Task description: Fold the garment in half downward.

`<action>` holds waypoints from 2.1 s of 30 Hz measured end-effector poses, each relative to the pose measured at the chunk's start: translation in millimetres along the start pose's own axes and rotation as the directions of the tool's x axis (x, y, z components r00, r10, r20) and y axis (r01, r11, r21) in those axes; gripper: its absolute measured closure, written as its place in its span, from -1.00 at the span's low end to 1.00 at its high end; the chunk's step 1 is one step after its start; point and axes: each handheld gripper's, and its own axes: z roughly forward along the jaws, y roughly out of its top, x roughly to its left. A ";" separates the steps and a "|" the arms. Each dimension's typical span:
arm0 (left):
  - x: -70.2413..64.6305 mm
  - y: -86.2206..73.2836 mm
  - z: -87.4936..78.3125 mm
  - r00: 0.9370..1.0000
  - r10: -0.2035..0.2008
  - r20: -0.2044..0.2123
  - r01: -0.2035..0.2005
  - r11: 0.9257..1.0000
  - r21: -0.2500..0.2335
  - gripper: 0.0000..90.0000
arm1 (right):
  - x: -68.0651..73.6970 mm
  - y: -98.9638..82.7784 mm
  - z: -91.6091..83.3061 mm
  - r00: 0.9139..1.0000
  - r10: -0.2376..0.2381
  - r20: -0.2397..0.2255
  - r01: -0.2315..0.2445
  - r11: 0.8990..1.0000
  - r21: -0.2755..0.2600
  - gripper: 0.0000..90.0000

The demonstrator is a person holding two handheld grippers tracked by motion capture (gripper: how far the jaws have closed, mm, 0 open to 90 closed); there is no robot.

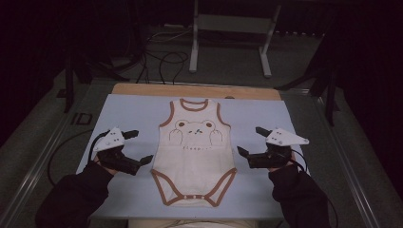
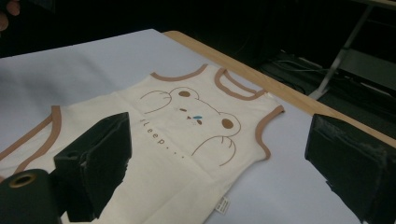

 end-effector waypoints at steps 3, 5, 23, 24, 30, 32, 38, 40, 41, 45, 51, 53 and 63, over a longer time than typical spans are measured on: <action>3.4 3.4 6.5 1.000 0.002 -0.002 -0.002 1.000 0.016 -0.99 | -0.4 1.4 9.2 1.000 0.005 -0.009 -0.005 1.000 0.008 -0.84; 6.3 5.5 11.4 1.000 0.004 -0.005 -0.004 0.999 0.032 -0.99 | -0.9 1.6 15.2 1.000 0.007 -0.015 -0.007 1.000 0.011 -0.84; 25.3 1.1 57.7 0.999 -0.036 -0.004 0.036 0.994 0.106 -0.99 | -12.4 -14.7 61.1 0.997 0.075 -0.015 -0.075 0.996 0.038 -0.84; 27.0 -0.4 59.8 0.999 -0.043 0.001 0.043 0.993 0.112 -0.99 | -13.2 -16.4 63.2 0.997 0.079 -0.023 -0.078 0.996 0.044 -0.84; 36.3 -8.8 69.4 0.998 -0.058 0.000 0.058 0.987 0.153 -0.99 | -17.3 -27.2 75.8 0.994 0.104 -0.041 -0.100 0.991 0.089 -0.83; 38.3 -11.8 73.1 0.998 -0.064 -0.004 0.064 0.983 0.174 -0.99 | -18.8 -31.2 80.0 0.994 0.105 -0.042 -0.100 0.989 0.106 -0.82; 44.8 -21.8 84.0 0.995 -0.098 -0.001 0.096 0.973 0.212 -0.98 | -22.7 -41.6 90.3 0.992 0.120 -0.036 -0.113 0.981 0.157 -0.82; 46.5 -24.6 88.3 0.995 -0.098 0.004 0.095 0.968 0.230 -0.98 | -24.2 -44.9 93.7 0.992 0.124 -0.031 -0.117 0.979 0.170 -0.80; 47.1 -26.0 90.5 0.995 -0.101 0.003 0.097 0.966 0.240 -0.98 | -24.8 -46.5 95.1 0.991 0.134 -0.029 -0.127 0.976 0.174 -0.79; 50.3 -30.9 98.2 0.994 -0.107 -0.003 0.104 0.960 0.259 -0.96 | -28.1 -51.8 101.6 0.990 0.140 -0.023 -0.133 0.971 0.199 -0.79; 54.9 -38.3 108.6 0.993 -0.114 -0.014 0.112 0.943 0.314 -0.87 | -32.0 -56.0 110.0 0.987 0.159 -0.011 -0.153 0.964 0.220 -0.75; 56.5 -40.2 111.3 0.992 -0.126 -0.026 0.127 0.937 0.325 -0.82 | -33.8 -57.6 112.2 0.985 0.170 -0.010 -0.163 0.961 0.225 -0.74; 63.1 -45.8 122.2 0.987 -0.145 -0.068 0.161 0.908 0.387 -0.61 | -37.8 -64.2 125.7 0.982 0.189 0.001 -0.182 0.943 0.278 -0.61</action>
